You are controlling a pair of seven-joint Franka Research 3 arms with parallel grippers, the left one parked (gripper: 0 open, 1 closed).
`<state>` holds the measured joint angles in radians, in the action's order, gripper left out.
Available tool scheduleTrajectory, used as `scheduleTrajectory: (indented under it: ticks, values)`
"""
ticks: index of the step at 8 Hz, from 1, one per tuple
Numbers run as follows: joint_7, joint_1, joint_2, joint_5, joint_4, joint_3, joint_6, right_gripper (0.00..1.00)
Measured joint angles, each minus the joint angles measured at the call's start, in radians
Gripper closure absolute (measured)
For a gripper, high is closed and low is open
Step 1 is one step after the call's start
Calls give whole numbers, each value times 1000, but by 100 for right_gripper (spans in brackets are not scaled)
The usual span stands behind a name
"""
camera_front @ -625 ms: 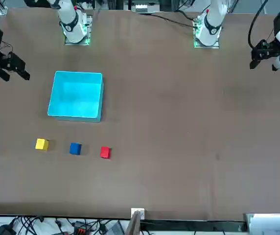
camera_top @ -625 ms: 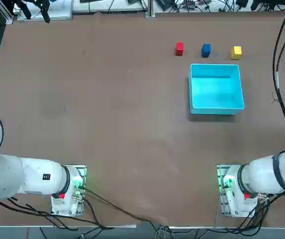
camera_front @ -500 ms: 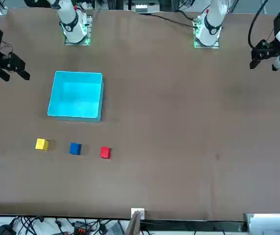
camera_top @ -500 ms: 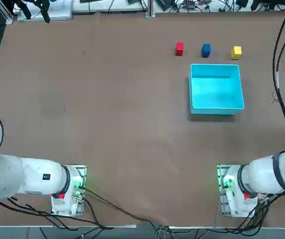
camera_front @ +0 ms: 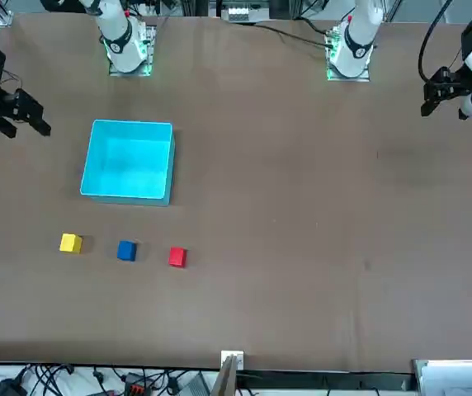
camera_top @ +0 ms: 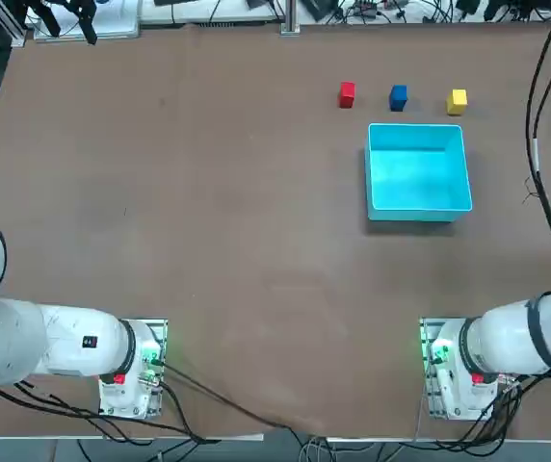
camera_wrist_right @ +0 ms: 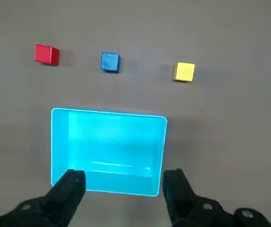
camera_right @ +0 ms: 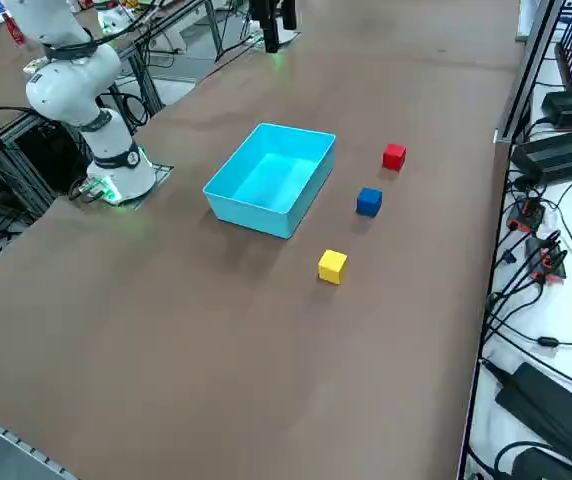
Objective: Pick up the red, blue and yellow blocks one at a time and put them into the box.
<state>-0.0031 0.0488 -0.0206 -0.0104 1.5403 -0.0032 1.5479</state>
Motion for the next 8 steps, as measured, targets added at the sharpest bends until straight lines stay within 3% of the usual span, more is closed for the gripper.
scheduleTrajectory:
  ticks: [3, 8]
  values:
    - [51, 87, -92, -1, 3, 10, 122, 0]
    - [178, 201, -327, -11, -4, 14, 399, 0]
